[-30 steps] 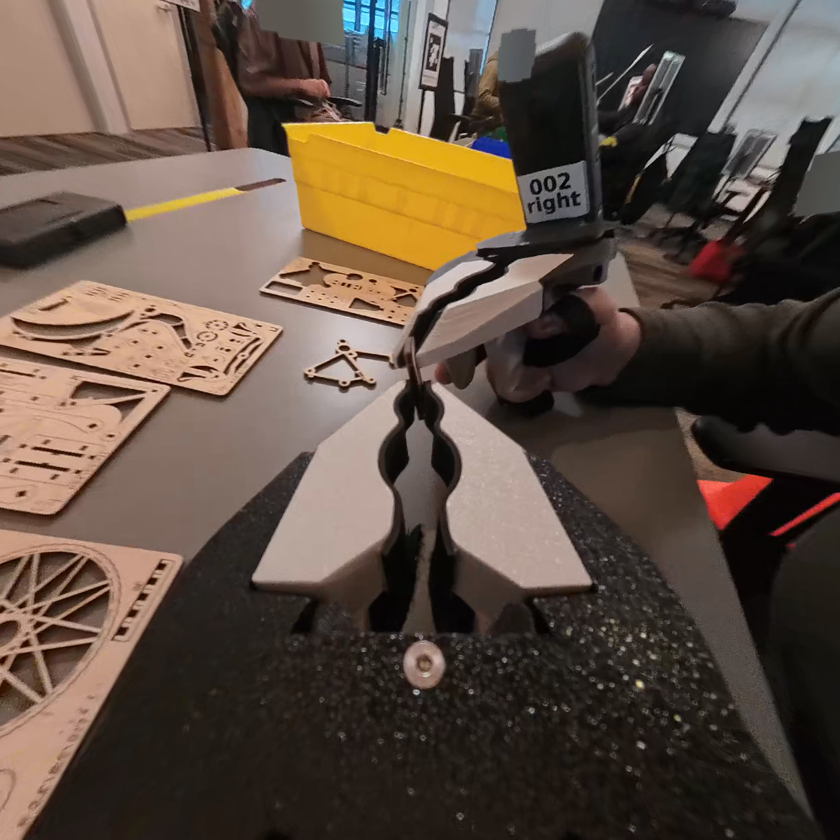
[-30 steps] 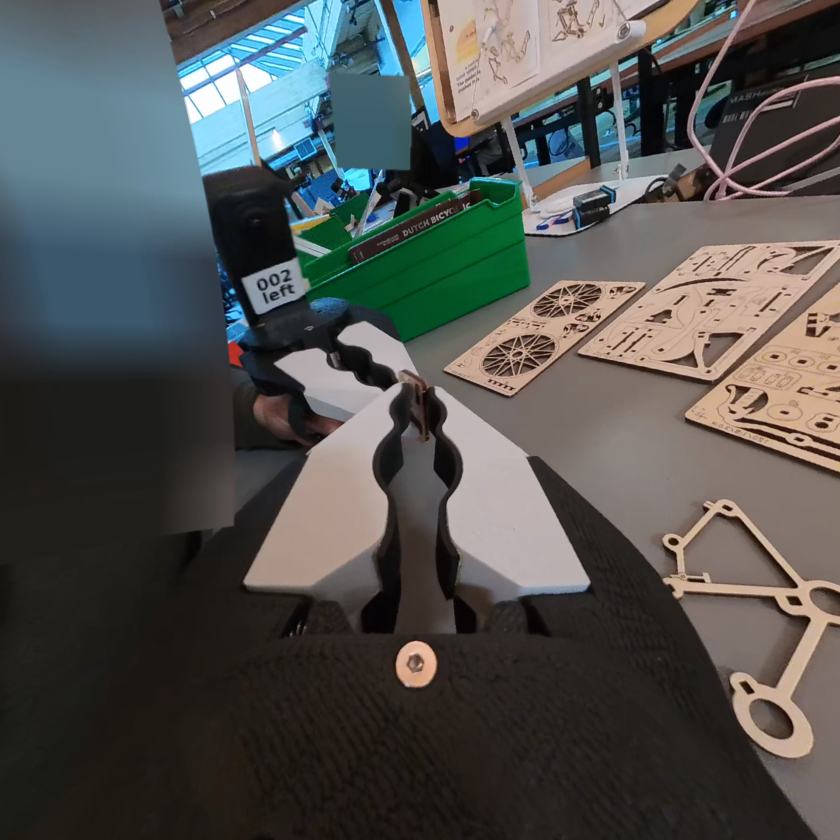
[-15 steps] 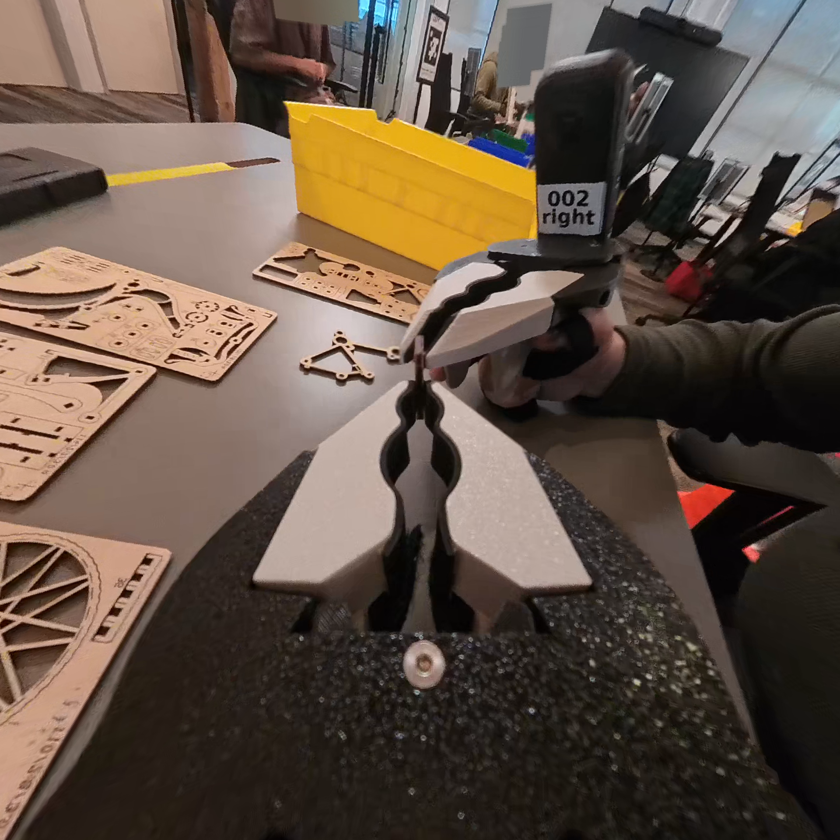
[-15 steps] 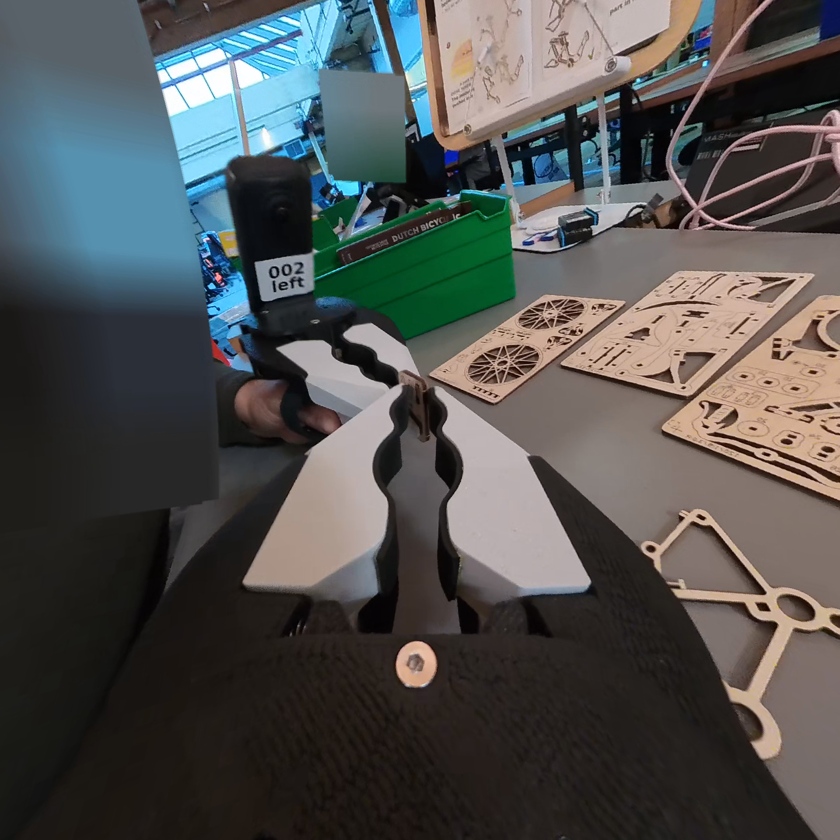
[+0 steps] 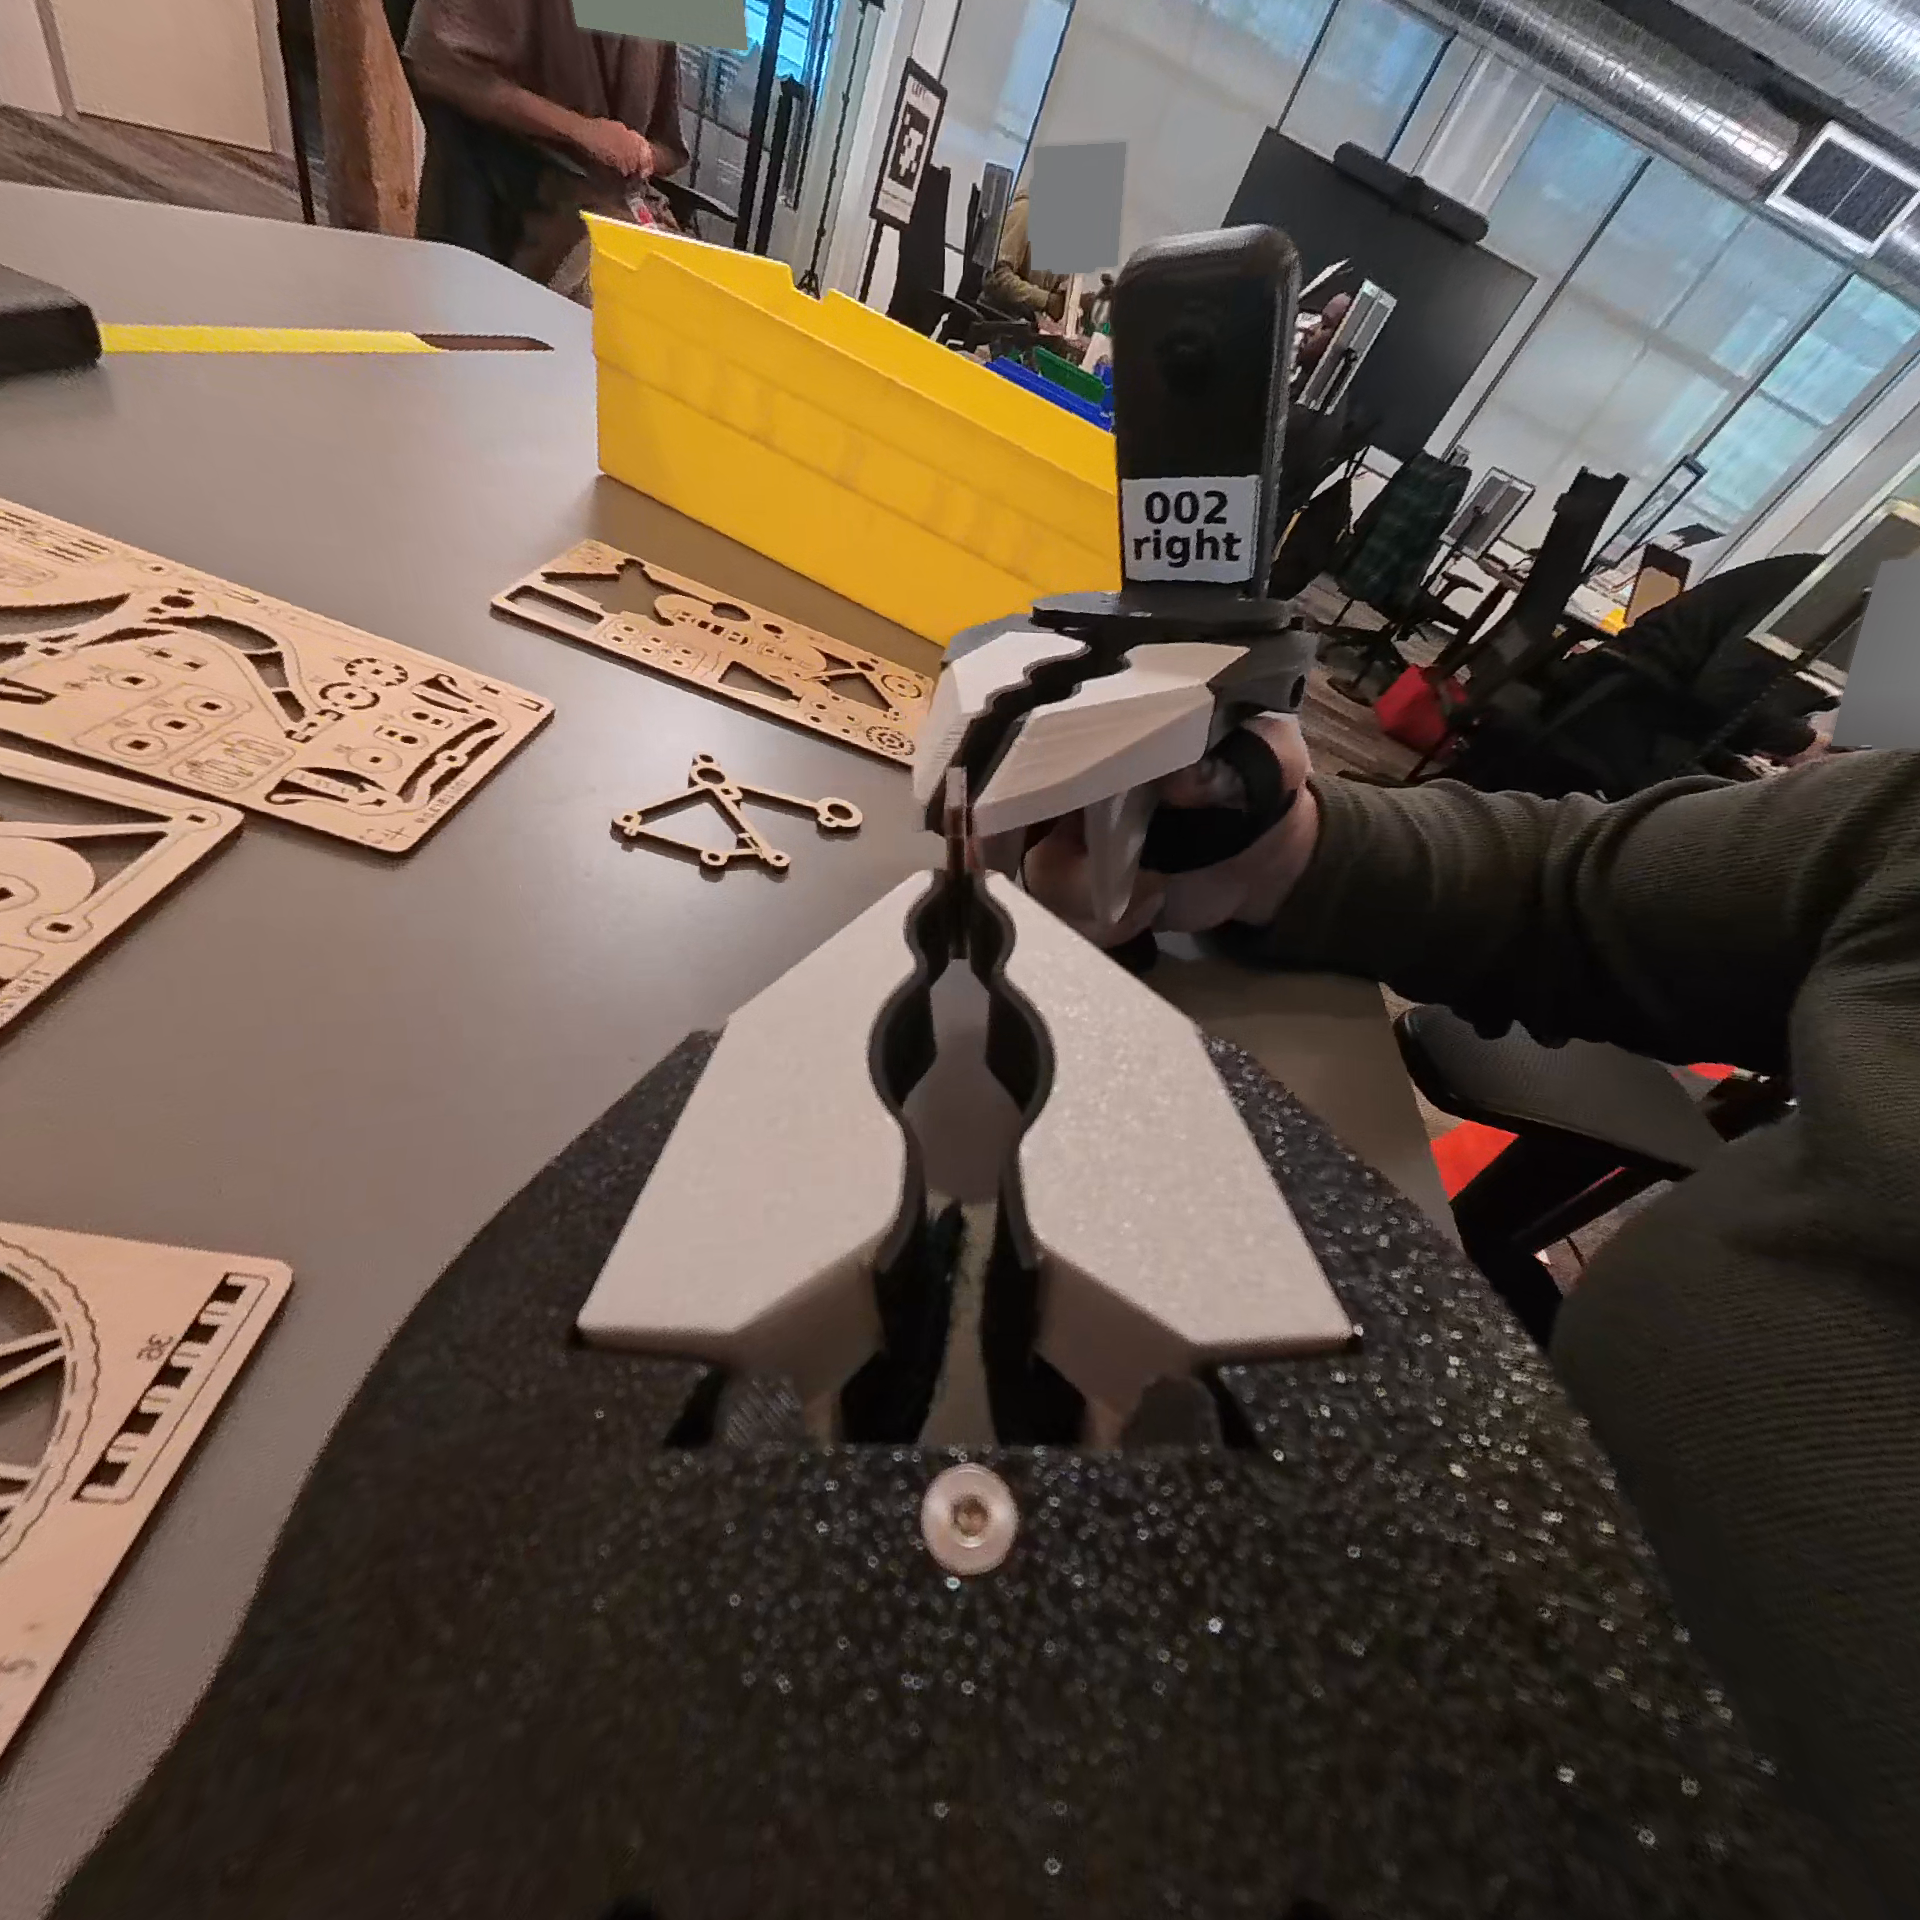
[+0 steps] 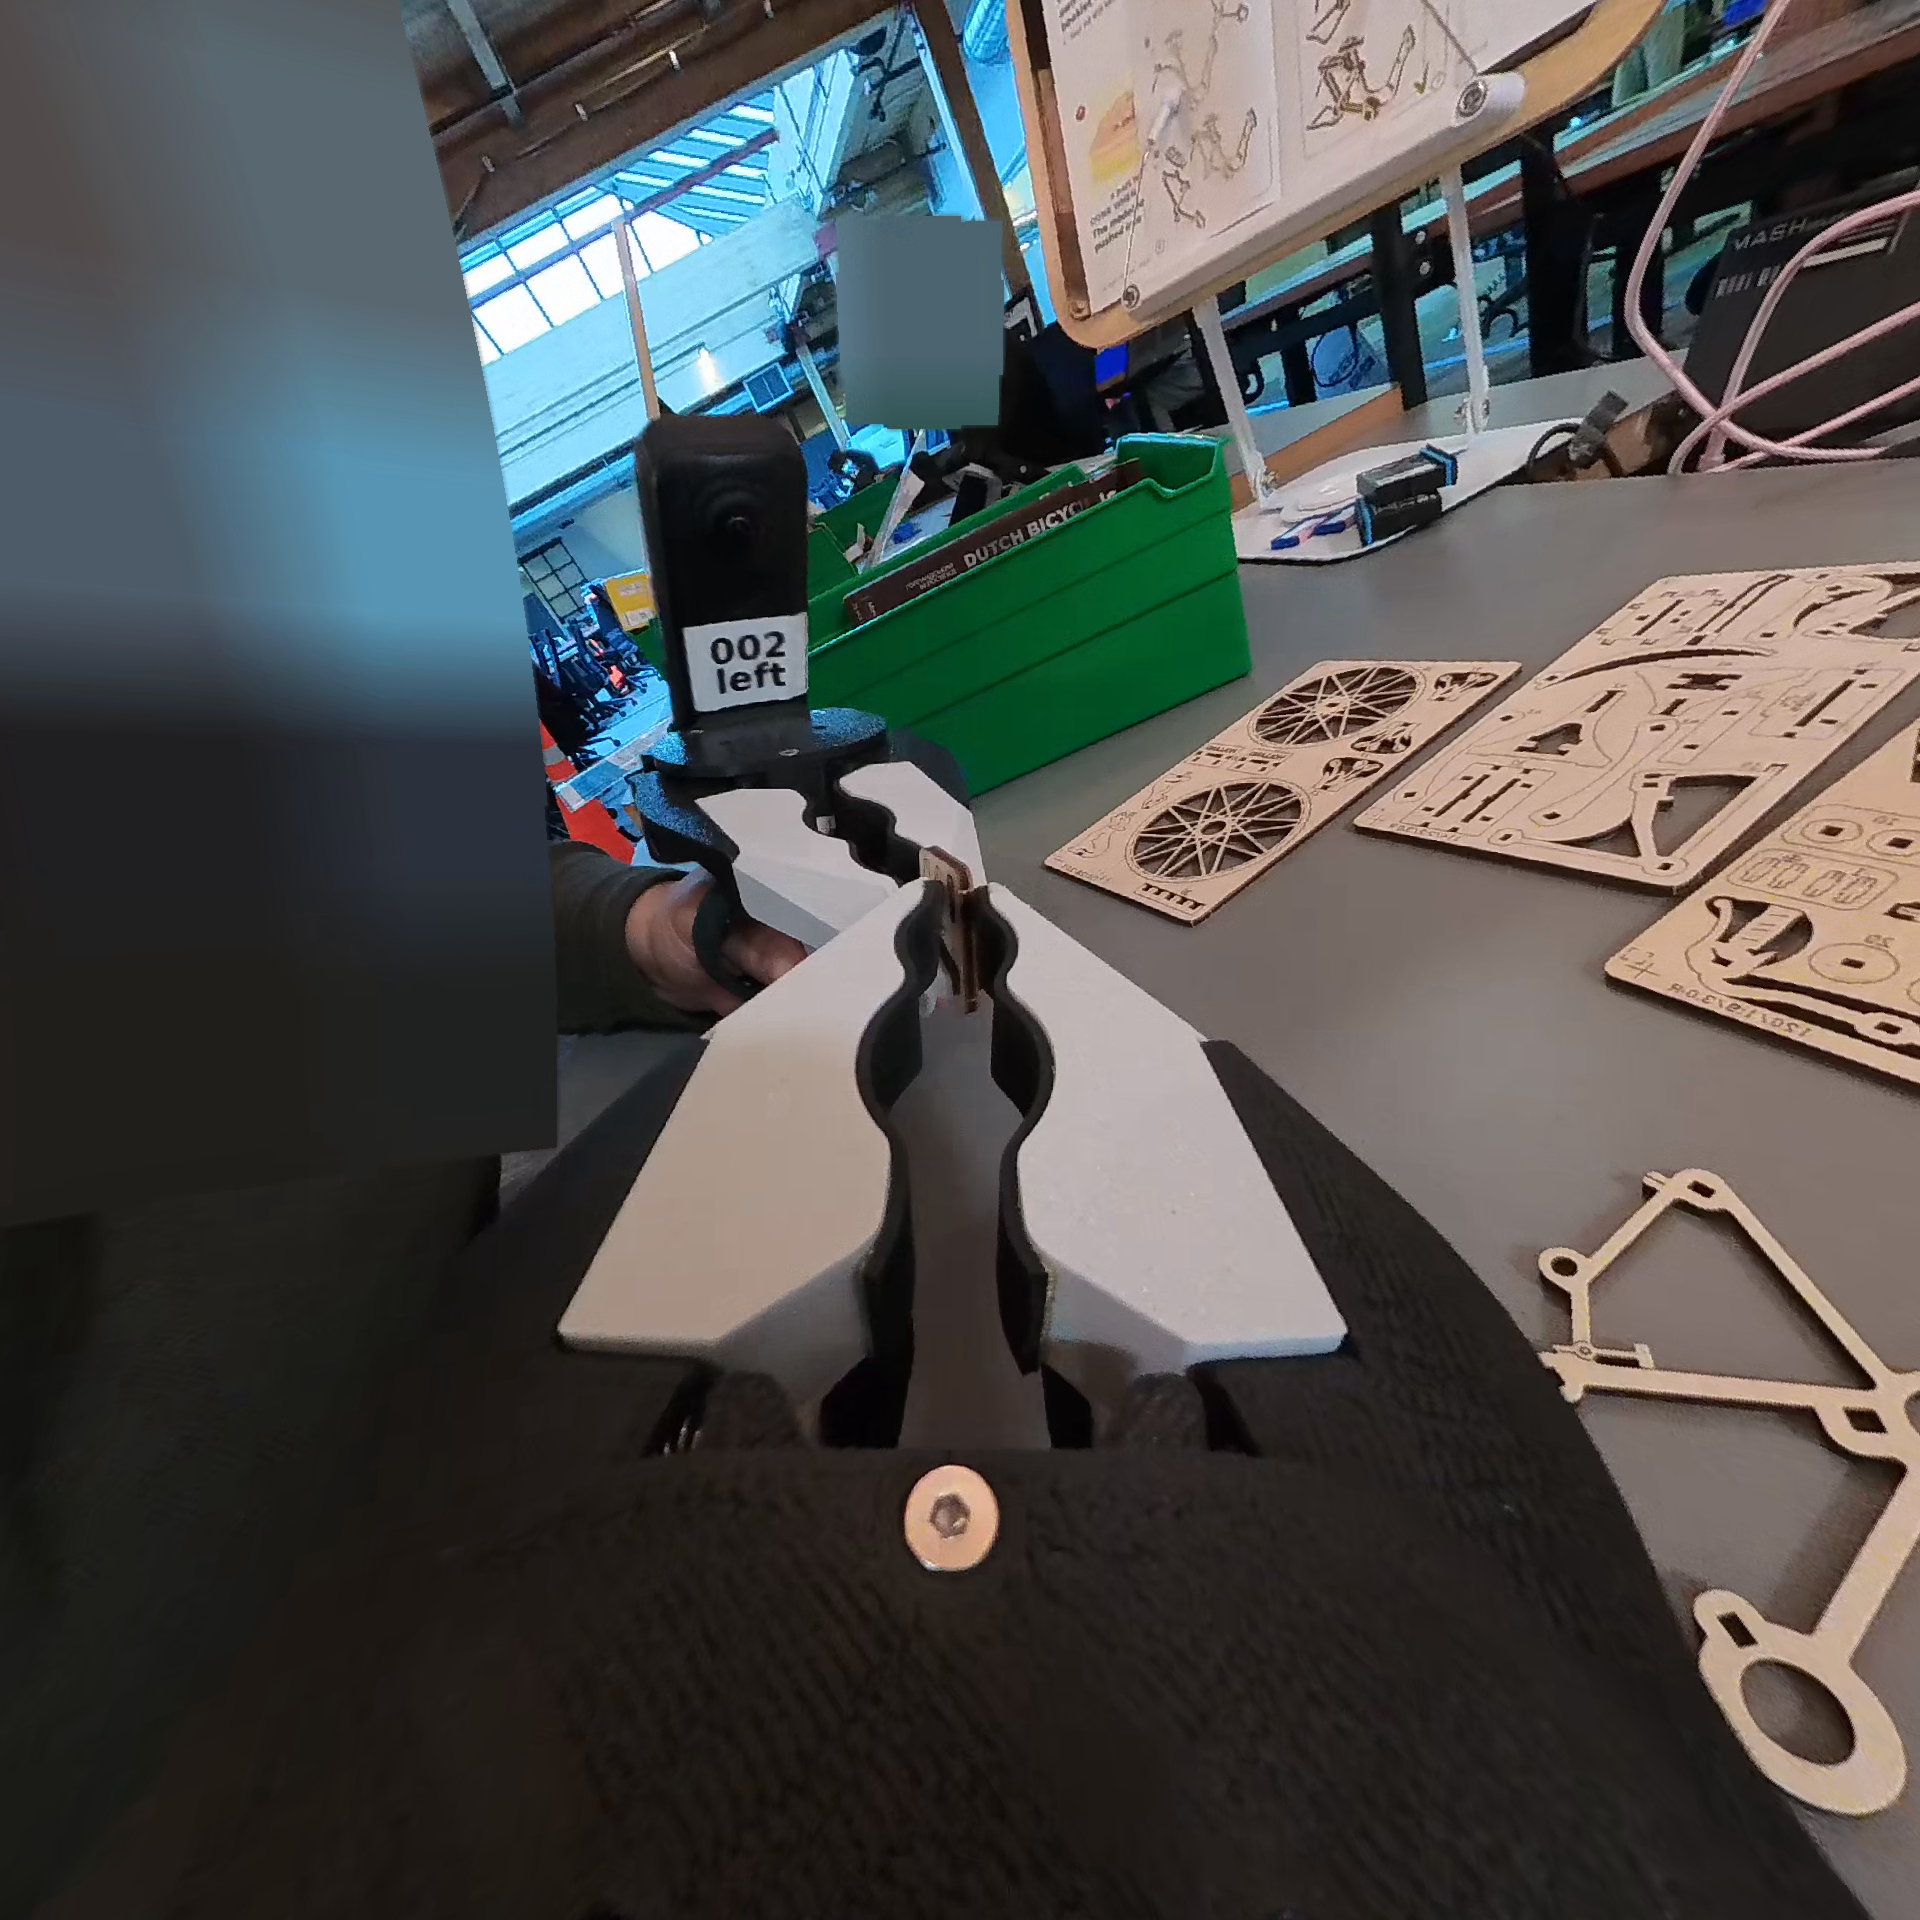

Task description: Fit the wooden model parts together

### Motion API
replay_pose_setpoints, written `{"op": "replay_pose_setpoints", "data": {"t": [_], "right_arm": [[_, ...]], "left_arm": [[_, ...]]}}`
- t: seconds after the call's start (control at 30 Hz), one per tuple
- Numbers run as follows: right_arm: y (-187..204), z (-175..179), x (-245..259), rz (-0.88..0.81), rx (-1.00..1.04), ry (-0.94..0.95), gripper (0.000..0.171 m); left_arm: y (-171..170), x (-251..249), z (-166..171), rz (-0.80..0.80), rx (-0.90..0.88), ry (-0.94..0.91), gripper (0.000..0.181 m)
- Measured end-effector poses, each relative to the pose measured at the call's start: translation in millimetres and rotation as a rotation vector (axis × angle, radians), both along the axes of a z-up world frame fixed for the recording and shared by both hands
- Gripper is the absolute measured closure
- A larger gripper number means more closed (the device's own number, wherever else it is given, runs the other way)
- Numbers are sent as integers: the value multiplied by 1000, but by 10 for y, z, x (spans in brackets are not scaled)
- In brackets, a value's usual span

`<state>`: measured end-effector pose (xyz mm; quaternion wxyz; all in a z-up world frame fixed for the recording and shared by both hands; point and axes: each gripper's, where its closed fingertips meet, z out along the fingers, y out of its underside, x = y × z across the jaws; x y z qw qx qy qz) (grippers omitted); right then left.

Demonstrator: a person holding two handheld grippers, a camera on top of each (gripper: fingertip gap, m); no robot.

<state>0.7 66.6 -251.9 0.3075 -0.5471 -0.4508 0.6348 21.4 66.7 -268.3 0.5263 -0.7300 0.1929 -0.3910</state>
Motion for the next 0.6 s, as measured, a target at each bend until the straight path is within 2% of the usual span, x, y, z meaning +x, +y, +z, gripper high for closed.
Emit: {"op": "replay_pose_setpoints", "data": {"t": [0.23, 0.37, 0.6], "right_arm": [[20, -13, -3, -30, 21, -23, 167], [35, -28, 5, -61, 51, -48, 166], [83, -52, 5, -149, 146, -77, 166]], "left_arm": [[5, 7, -2, 16, -2, 1, 180], [27, -1, -24, 88, 99, 166, 179], [74, -20, -41, 172, 176, 327, 178]]}}
